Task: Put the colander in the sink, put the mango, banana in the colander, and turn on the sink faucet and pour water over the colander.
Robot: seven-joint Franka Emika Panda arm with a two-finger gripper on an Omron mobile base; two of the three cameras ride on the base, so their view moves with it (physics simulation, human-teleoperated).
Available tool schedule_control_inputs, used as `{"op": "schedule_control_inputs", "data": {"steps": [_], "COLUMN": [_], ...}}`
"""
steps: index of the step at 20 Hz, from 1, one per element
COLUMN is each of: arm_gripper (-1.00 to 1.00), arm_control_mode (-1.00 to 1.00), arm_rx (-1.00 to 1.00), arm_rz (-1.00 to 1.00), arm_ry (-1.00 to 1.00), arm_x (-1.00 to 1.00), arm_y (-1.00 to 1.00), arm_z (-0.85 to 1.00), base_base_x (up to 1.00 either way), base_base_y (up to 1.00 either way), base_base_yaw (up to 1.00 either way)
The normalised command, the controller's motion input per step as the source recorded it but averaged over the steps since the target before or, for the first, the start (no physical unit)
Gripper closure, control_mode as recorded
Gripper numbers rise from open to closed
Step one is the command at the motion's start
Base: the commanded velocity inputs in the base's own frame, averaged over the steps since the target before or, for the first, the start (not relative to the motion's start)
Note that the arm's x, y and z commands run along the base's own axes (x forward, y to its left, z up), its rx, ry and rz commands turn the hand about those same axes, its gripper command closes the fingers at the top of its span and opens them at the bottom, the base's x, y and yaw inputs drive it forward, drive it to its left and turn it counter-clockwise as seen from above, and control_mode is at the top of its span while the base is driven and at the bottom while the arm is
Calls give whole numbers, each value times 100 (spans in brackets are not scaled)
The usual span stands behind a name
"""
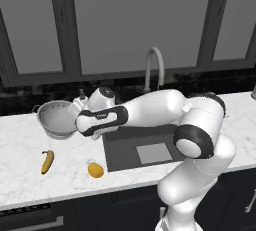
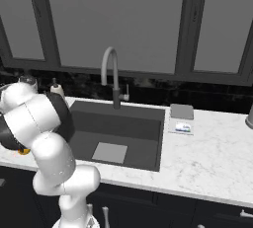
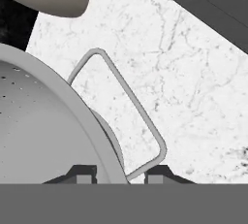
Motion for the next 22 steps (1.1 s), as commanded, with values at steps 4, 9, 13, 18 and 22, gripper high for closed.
{"op": "schedule_control_inputs", "data": {"steps": [4,9,13,18,22], "arm_gripper": [100,100,100,100,100], "arm_control_mode": [-100,-100,-100,-100,-100], "arm_rx": [4,0,0,0,-6], "arm_rz": [0,0,0,0,0], "arm_ry": [9,6,23,21,4], "arm_x": [-47,-50,-34,-31,-32], "arm_y": [-52,-61,-67,-67,-69], "arm_z": [56,44,43,38,15], "base_base_x": [0,0,0,0,0], "base_base_y": [0,0,0,0,0], "base_base_yaw": [0,0,0,0,0]}}
